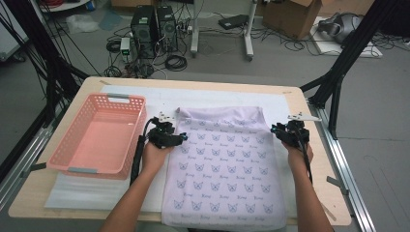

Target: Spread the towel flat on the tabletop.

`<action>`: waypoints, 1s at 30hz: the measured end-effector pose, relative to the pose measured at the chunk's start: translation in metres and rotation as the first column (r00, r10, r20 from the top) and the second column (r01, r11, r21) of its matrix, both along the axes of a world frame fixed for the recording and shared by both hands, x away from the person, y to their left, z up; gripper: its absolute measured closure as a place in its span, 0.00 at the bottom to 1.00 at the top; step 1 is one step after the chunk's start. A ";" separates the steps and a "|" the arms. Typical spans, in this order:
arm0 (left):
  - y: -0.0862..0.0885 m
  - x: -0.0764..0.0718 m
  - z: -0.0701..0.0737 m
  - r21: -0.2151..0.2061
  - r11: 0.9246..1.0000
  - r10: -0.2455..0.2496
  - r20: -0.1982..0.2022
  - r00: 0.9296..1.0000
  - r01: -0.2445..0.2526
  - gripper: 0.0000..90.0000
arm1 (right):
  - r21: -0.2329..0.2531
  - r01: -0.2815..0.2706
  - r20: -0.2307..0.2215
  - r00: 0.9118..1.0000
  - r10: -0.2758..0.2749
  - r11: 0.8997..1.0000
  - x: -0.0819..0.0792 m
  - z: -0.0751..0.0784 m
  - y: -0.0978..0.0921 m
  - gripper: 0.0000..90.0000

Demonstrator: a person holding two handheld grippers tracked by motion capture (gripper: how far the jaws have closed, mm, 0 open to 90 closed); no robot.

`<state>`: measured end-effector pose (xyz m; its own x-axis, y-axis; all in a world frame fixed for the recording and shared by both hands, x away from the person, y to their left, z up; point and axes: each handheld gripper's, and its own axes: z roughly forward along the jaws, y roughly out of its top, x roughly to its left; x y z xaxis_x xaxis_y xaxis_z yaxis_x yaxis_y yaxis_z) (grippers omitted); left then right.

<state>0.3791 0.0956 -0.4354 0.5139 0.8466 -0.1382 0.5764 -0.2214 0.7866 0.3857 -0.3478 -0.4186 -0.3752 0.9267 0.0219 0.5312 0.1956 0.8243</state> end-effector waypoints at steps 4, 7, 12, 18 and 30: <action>0.005 -0.015 -0.001 -0.039 0.999 -0.011 0.004 1.000 0.011 0.49 | 0.037 -0.066 -0.019 0.998 0.067 0.997 -0.015 0.001 -0.001 0.74; 0.009 -0.025 -0.004 -0.059 0.998 -0.021 -0.009 1.000 0.021 0.48 | 0.037 -0.105 -0.035 0.994 0.107 0.994 -0.028 -0.001 0.000 0.73; 0.015 -0.048 -0.009 -0.071 0.997 -0.032 -0.017 0.999 0.031 0.46 | 0.010 -0.148 -0.038 0.988 0.148 0.989 -0.054 -0.006 0.005 0.69; 0.022 -0.080 -0.016 -0.075 0.996 -0.050 -0.028 0.998 0.047 0.46 | -0.020 -0.183 -0.067 0.981 0.181 0.983 -0.091 -0.015 0.010 0.66; 0.035 -0.130 -0.017 -0.119 0.991 -0.062 -0.043 0.997 0.056 0.48 | -0.025 -0.174 -0.094 0.981 0.171 0.984 -0.145 -0.022 0.001 0.63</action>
<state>0.2494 0.1305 -0.4525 0.5531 0.7916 -0.2596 0.6014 -0.1638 0.7819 0.2408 -0.3467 -0.4406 -0.5270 0.8492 0.0340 0.5601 0.3170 0.7654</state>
